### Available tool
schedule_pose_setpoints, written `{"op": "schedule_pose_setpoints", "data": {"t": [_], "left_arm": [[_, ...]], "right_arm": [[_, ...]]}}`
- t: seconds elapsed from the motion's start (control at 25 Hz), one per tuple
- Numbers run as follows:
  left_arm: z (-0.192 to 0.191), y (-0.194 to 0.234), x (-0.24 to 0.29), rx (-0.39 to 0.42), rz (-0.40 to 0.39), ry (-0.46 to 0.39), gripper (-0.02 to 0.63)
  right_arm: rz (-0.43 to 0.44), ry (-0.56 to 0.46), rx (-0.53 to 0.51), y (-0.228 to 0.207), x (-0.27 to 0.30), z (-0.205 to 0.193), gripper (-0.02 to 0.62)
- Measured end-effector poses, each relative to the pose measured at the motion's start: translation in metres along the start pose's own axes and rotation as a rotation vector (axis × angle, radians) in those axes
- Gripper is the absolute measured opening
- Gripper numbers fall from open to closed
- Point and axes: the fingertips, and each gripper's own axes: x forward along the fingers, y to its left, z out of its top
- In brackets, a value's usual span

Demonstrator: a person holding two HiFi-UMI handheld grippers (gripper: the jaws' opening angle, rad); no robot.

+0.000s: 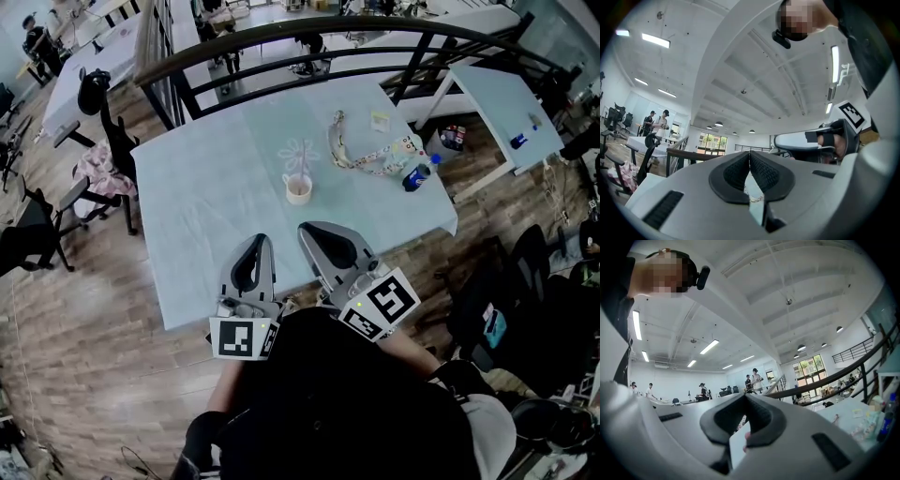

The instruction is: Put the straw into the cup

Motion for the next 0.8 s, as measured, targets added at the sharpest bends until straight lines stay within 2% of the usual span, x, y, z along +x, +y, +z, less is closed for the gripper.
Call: {"op": "schedule_pose_setpoints", "data": {"t": [0.32,0.8], "left_arm": [[-0.004,0.002,-0.005,-0.008,0.003,0.010,0.015],[-0.023,-0.004,-0.001,-0.031,-0.015,0.058,0.015]], "right_arm": [[0.019,0.025,-0.018,0.009,0.003,-0.005,0.008],[-0.046,0.068,-0.002,-0.010,-0.012,-0.012,0.008]]}}
